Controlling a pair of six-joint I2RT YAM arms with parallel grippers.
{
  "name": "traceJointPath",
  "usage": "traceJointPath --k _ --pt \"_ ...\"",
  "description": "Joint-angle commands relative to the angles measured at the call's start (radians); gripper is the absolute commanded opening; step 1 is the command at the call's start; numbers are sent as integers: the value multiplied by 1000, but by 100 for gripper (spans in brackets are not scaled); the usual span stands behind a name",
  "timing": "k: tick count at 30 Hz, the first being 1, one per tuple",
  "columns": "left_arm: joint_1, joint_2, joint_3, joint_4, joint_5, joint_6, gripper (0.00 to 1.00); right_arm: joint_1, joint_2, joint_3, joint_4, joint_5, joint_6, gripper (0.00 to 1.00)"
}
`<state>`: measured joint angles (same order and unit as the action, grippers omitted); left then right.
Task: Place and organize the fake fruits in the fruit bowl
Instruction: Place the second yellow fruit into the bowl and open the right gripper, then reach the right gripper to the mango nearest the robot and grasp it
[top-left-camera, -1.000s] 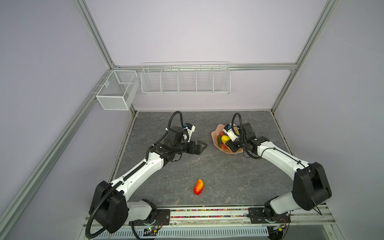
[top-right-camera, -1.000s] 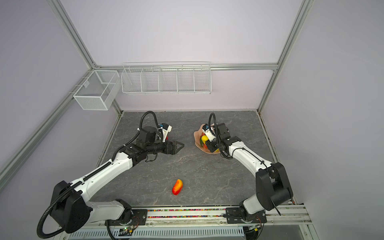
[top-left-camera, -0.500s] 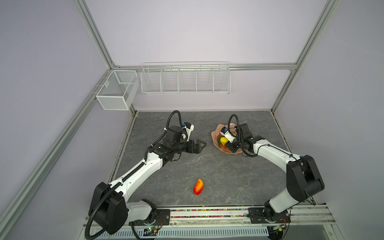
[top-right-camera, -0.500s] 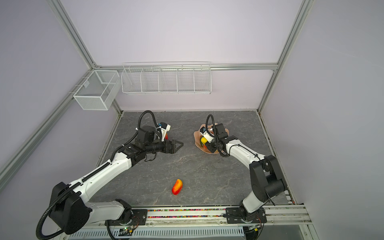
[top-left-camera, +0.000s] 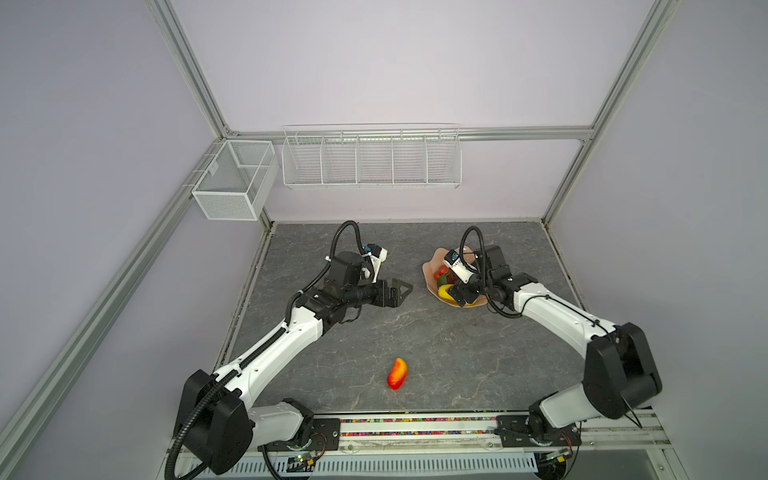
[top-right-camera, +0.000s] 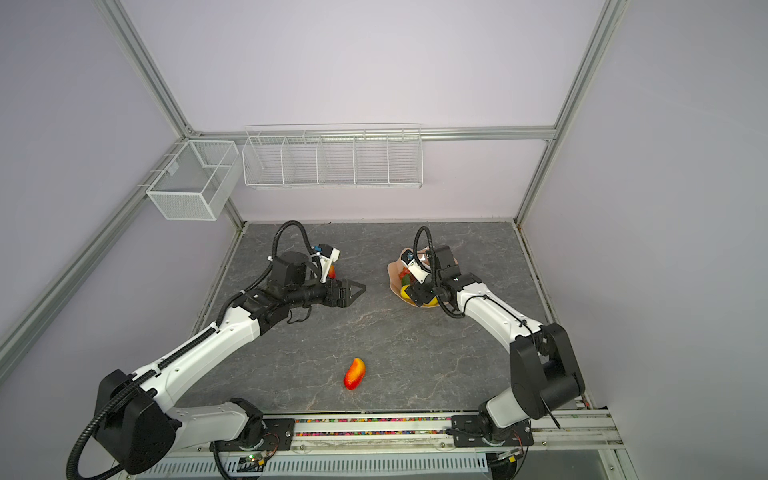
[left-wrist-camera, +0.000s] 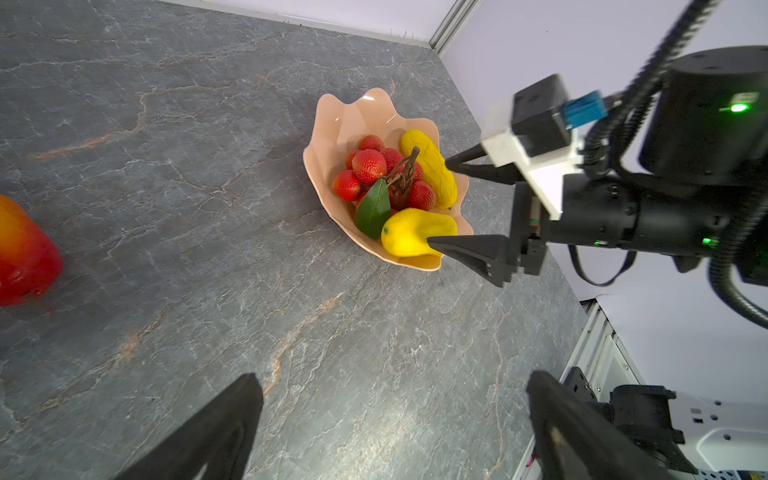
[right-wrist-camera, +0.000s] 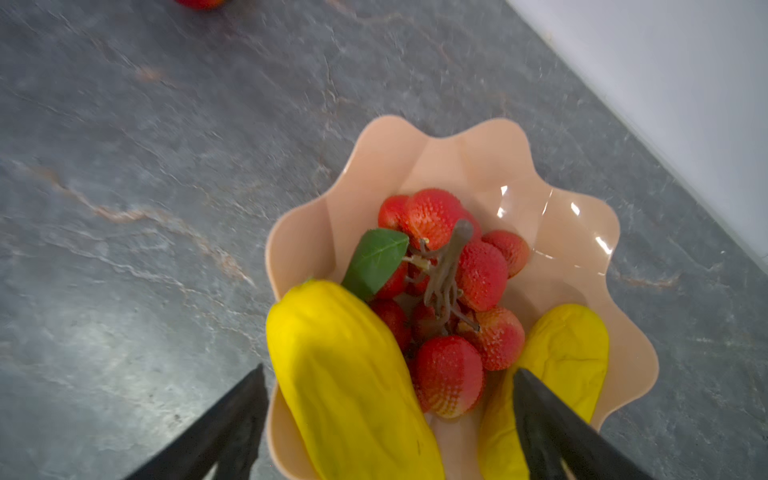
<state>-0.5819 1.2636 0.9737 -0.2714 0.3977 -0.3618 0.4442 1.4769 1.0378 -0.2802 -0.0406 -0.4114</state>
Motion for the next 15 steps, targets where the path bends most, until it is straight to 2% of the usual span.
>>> traceJointPath --k 1,4,6,8,11,15 --pt "13 -45 5 -82 1 13 99 97 -82 -4 -73 -73 50 97" --pt "37 -103 11 -241 -15 14 99 213 -100 -34 -97 -139 125 97" --pt "50 -128 42 -400 -12 11 99 288 -97 -85 -39 -133 202 100" --pt "53 -126 102 -604 -31 15 99 319 -44 -86 -10 -82 386 97" --pt "51 -142 145 -799 -65 15 99 345 64 -30 -80 -56 740 100" --pt "52 -245 41 -791 -115 -39 99 454 64 -42 -64 -4 990 99"
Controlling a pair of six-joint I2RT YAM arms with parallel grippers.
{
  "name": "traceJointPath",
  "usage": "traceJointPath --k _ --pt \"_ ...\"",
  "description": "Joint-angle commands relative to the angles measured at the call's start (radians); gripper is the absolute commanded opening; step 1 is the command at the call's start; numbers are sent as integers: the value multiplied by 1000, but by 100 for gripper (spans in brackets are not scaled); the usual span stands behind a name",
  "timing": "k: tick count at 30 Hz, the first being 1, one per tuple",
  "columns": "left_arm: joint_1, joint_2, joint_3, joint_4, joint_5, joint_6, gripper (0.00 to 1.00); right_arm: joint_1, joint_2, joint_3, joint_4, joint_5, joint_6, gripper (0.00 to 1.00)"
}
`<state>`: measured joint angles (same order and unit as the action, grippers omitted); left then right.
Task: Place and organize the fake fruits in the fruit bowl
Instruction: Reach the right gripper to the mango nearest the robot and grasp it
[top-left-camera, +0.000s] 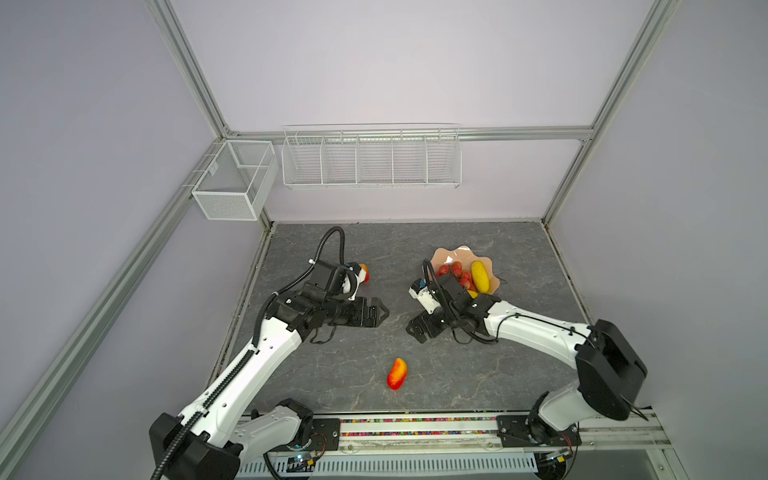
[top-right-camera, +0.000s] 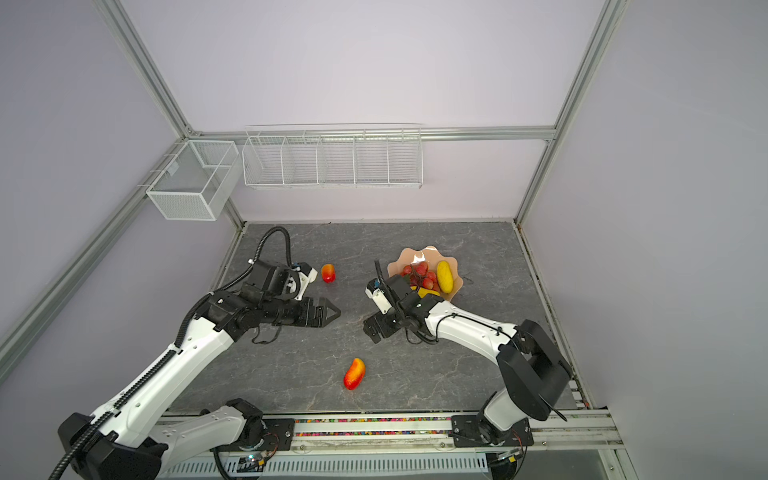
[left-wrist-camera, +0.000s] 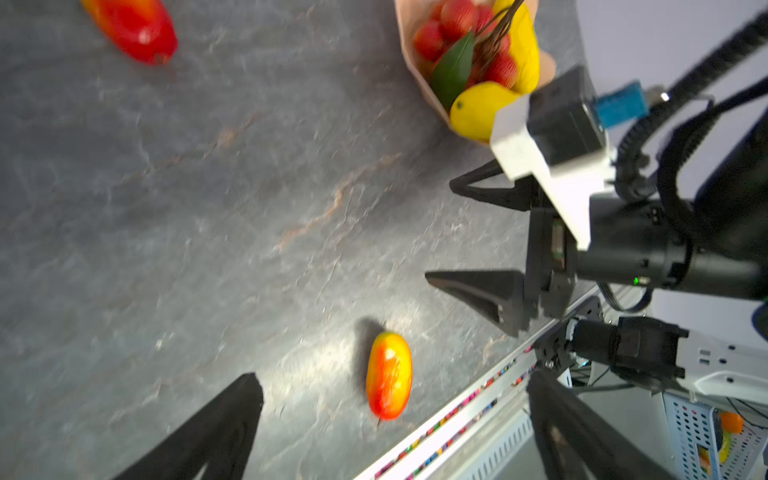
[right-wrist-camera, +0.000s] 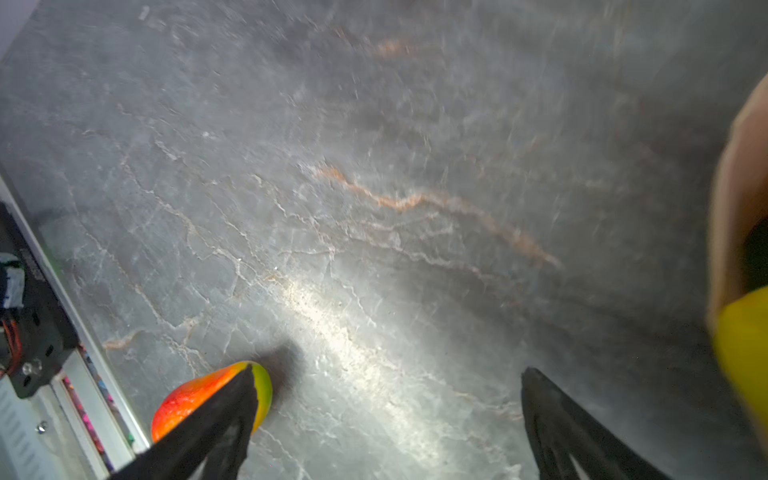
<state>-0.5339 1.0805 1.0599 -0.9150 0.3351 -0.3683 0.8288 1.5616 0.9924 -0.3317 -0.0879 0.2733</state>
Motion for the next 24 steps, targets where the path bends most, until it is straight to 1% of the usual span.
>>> traceJointPath --k 1,4,7,10,12,15,20,24 --pt "4 -88 -75 -129 -55 -46 99 97 -8 28 -54 58 346 98" --pt "4 -142 -120 -114 -71 -66 99 162 54 102 -196 98 393 99" --pt "3 -165 -123 -106 -71 -72 99 223 63 93 -171 129 418 98" --pt "3 -173 -121 -122 -80 -76 99 257 99 128 -208 141 411 98" --pt "3 -185 -127 -114 -73 -78 99 279 143 155 -230 127 401 98" --pt "2 -215 -126 -112 -81 -82 99 303 187 179 -247 118 393 99" --pt "2 -275 -128 -158 -117 -108 99 329 201 165 -214 130 410 100" --pt "3 -308 -133 -175 -122 -115 99 342 232 155 -203 113 414 96"
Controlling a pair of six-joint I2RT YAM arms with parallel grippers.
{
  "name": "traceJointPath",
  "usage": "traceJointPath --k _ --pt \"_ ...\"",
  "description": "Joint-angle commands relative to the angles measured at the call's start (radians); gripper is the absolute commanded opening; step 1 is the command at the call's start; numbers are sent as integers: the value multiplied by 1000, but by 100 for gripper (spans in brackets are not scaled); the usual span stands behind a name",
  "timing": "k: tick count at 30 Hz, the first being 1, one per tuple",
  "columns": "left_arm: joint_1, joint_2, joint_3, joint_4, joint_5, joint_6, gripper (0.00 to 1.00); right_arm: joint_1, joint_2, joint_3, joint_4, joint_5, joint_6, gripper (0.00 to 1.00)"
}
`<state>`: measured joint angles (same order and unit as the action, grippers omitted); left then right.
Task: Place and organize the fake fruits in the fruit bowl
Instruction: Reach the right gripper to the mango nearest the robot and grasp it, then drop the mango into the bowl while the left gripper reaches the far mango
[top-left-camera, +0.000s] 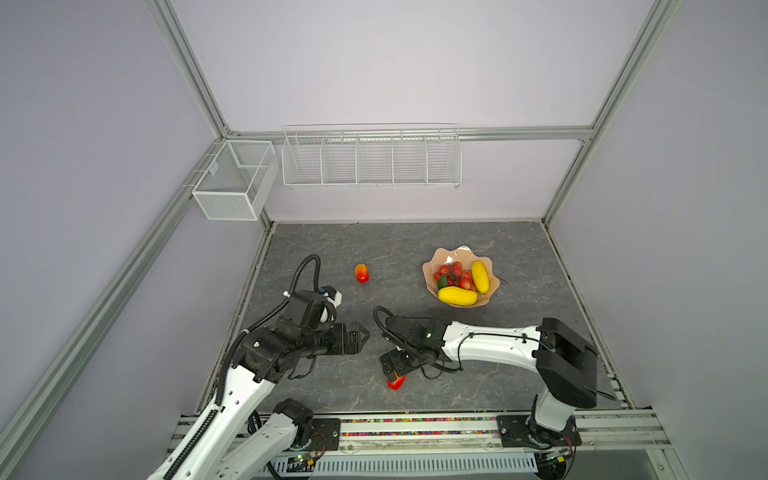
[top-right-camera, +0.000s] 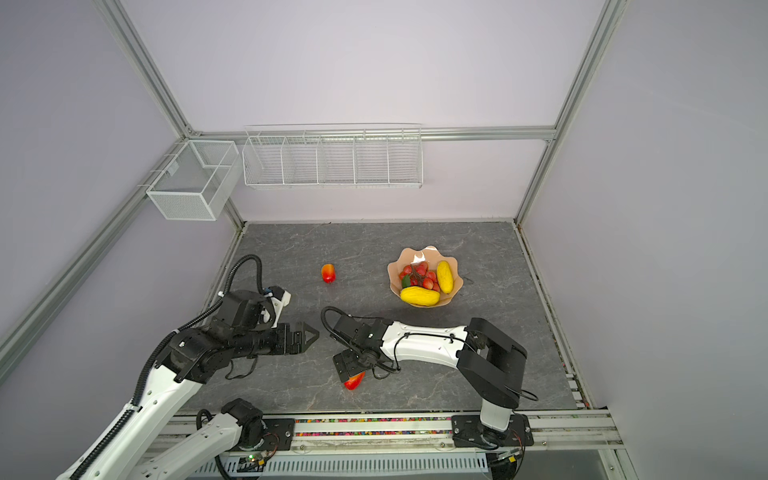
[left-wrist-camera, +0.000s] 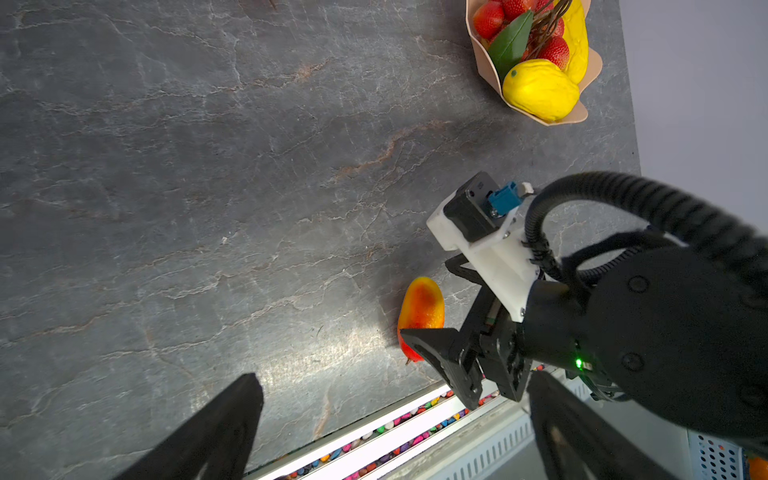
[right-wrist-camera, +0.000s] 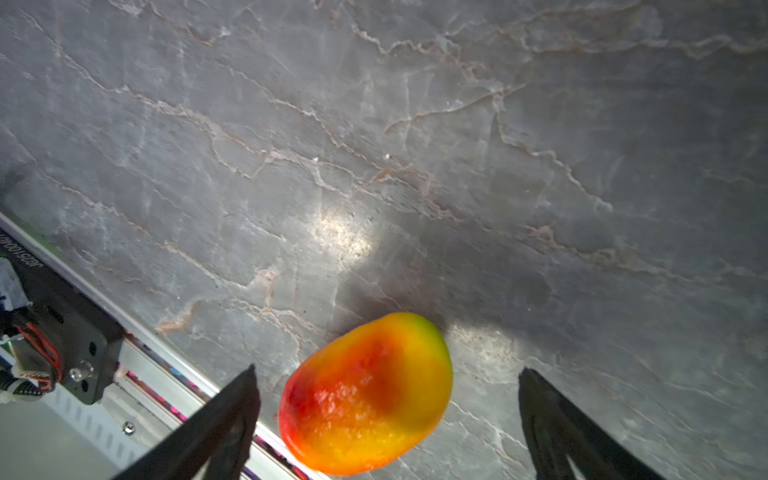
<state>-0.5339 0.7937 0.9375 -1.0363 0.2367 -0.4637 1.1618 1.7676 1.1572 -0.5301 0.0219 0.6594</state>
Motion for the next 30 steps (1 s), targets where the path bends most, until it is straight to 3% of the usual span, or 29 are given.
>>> traceJointPath --k 1,10,16,22,30 --pt "3 -28 -16 -50 -24 -23 99 14 35 -8 -8 4 29 96" --pt "3 -64 -42 -18 -15 -47 99 24 39 -37 -3 21 43 76" --pt "3 -45 -36 11 -6 -39 99 11 24 -59 -8 38 46 49" --pt "3 22 -24 77 -5 -38 99 -45 -40 -97 -20 47 2 41" --pt "3 225 30 243 10 -4 99 -240 -100 59 -105 83 -306 41"
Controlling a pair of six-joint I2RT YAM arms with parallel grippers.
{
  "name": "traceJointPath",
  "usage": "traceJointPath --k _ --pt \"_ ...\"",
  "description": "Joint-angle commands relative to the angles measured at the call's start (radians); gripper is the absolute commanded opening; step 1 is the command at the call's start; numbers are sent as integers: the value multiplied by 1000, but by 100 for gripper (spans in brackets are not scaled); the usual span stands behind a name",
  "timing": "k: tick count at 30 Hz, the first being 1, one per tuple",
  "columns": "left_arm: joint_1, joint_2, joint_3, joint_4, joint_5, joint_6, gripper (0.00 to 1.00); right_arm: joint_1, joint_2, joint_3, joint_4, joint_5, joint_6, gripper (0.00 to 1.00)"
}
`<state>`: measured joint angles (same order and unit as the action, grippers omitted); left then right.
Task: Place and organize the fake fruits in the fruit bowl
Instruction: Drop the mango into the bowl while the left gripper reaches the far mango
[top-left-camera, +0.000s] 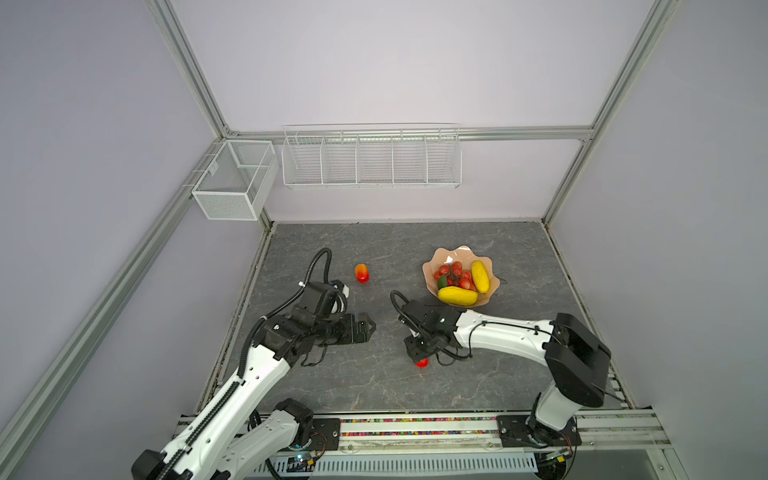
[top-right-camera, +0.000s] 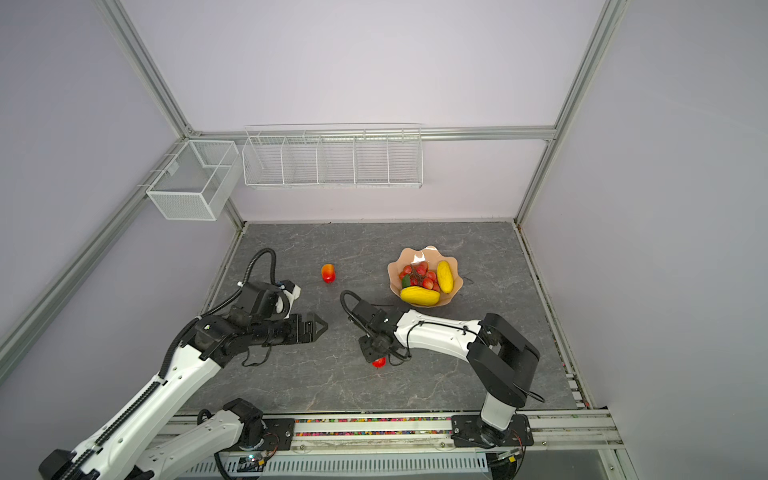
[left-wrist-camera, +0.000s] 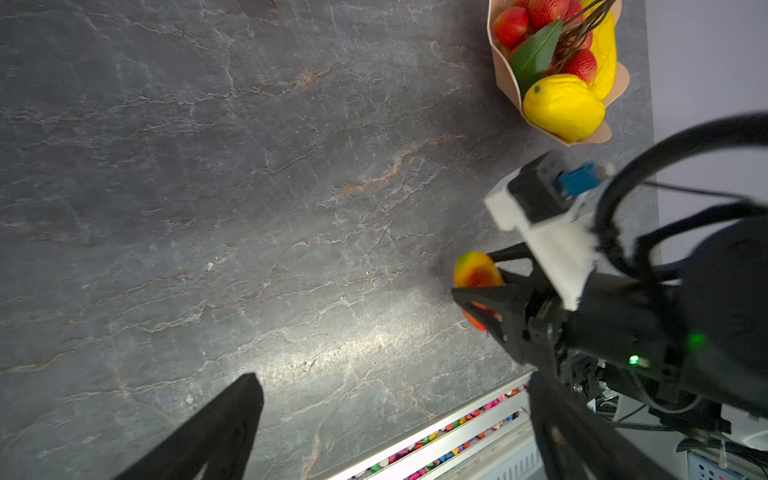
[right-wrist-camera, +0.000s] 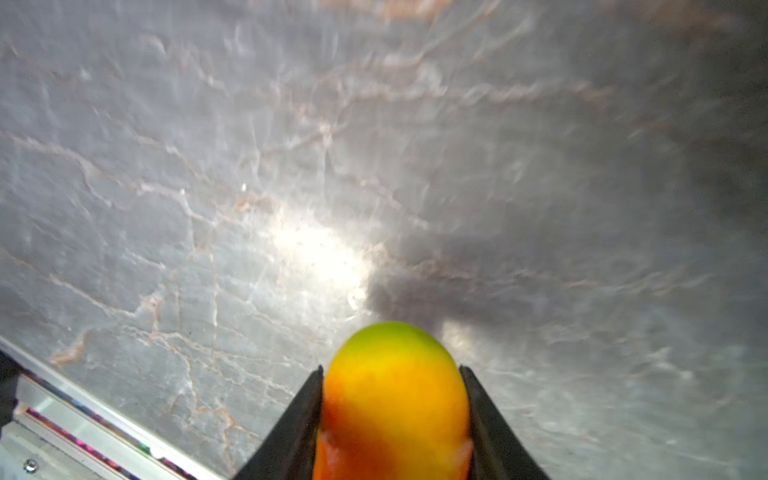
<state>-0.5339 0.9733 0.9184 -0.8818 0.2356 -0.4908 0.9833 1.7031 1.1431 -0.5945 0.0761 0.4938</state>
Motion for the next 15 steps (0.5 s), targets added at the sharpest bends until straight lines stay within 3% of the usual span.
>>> traceJointPath --k 1,7,15 --pt "3 69 61 107 12 29 99 -92 -33 101 -47 25 -167 41" --pt "4 237 164 191 18 65 99 -289 58 321 -88 -10 -296 41" --pt "9 384 264 231 -10 92 99 -408 247 551 -68 -4 -374 41"
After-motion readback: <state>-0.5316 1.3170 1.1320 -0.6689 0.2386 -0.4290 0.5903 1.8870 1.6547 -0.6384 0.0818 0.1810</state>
